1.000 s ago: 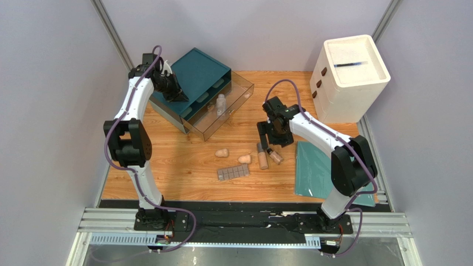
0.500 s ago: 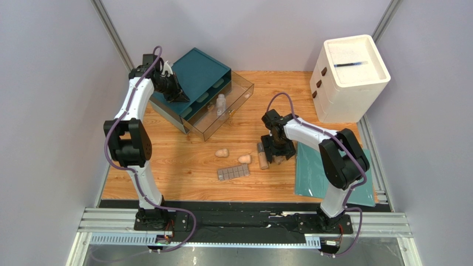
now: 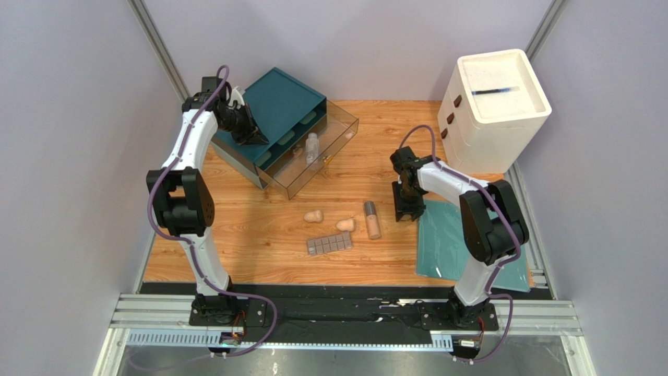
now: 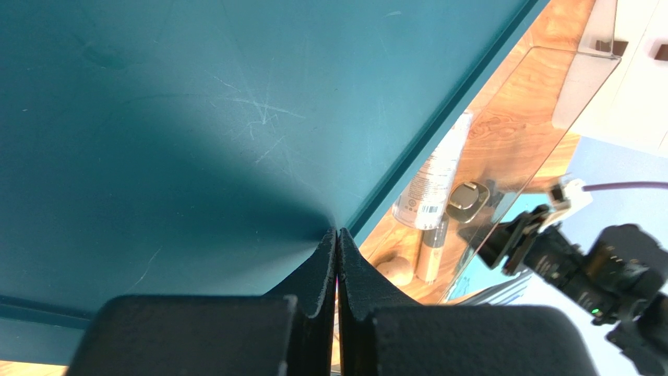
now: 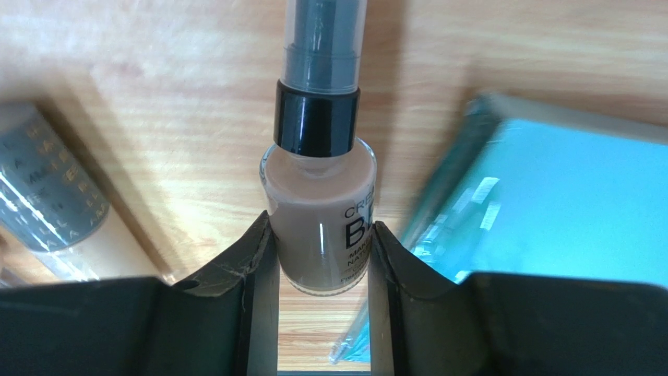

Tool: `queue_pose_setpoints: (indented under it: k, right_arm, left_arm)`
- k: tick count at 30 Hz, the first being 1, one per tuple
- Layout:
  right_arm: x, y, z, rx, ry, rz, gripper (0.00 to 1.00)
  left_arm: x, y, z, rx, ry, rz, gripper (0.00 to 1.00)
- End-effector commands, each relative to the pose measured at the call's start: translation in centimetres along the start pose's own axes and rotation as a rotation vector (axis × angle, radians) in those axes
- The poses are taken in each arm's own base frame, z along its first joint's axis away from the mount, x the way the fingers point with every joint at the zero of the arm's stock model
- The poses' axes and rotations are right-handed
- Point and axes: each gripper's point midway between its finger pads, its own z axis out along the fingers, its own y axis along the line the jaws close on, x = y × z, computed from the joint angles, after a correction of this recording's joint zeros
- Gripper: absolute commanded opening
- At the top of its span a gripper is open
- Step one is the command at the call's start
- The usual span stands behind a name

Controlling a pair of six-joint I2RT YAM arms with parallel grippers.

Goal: Organize the makeup

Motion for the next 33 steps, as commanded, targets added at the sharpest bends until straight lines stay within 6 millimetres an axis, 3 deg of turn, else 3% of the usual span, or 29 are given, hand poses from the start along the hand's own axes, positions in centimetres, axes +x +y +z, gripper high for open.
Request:
queue_pose_setpoints:
  k: [1, 2, 4, 5, 8, 9, 11, 12, 14, 16, 17, 19, 20, 22, 25, 33]
  right_arm:
    - [-5.1, 0.2, -4.8, -0.019, -0.183, 0.007, 0.00]
    - [-7.2, 0.8, -6.6, -0.043, -0.244, 0.015, 0.00]
    - [-8.6, 1.3, -7.9, -0.057, -0.266, 0.028, 0.00]
    - [-10.7, 2.2, -10.0, -0.095, -0.326, 0.038, 0.00]
    - [-13.0, 4.0, -12.0, -0.176, -0.369, 0.070, 0.00]
    - [-14.8, 4.7, -13.9, -0.205, -0.428, 0.089, 0.00]
    - [-15.9, 6.6, -14.8, -0.289, -0.442, 0.082, 0.00]
    - [-17.3, 7.4, -16.6, -0.317, -0.492, 0.087, 0.00]
    - [-18.6, 8.9, -17.3, -0.349, -0.509, 0.081, 0.00]
    - [-20.2, 11.0, -20.2, -0.407, -0.575, 0.066, 0.00]
    - [-20.6, 12.0, -19.6, -0.415, -0.564, 0.054, 0.00]
    - [-21.6, 14.4, -21.3, -0.472, -0.601, 0.024, 0.00]
    - [-21.9, 15.5, -20.6, -0.485, -0.590, 0.012, 0.00]
    - [-22.4, 17.6, -21.6, -0.532, -0.609, -0.014, 0.00]
    - [-22.5, 20.6, -21.5, -0.599, -0.592, -0.050, 0.00]
    - [-19.8, 27.2, -19.7, -0.763, -0.485, -0.134, 0.00]
  left_arm:
    - [0.9, 1.7, 0.9, -0.044, 0.040, -0.015, 0.00]
    - [1.0, 1.6, 0.9, -0.042, 0.042, -0.009, 0.00]
    - [0.9, 1.6, 0.8, -0.041, 0.039, -0.006, 0.00]
    - [0.9, 1.6, 0.7, -0.042, 0.038, -0.007, 0.00]
    - [0.9, 1.4, 0.8, -0.028, 0.042, -0.010, 0.00]
    - [0.9, 1.4, 0.8, -0.027, 0.043, -0.008, 0.00]
    - [0.9, 1.4, 0.8, -0.027, 0.044, -0.009, 0.00]
    - [1.0, 1.3, 0.8, -0.025, 0.045, -0.011, 0.00]
    - [1.0, 1.4, 0.8, -0.025, 0.047, -0.008, 0.00]
    - [1.1, 1.4, 0.9, -0.025, 0.051, -0.006, 0.00]
    - [1.1, 1.4, 0.8, -0.022, 0.052, -0.006, 0.00]
    - [1.1, 1.2, 0.8, -0.018, 0.052, -0.004, 0.00]
    - [1.1, 1.2, 0.8, -0.016, 0.052, -0.006, 0.00]
    - [1.1, 1.0, 0.7, -0.012, 0.052, -0.002, 0.00]
    - [1.1, 1.1, 0.6, -0.012, 0.052, 0.001, 0.00]
    - [1.2, 1.0, 0.6, -0.010, 0.058, 0.005, 0.00]
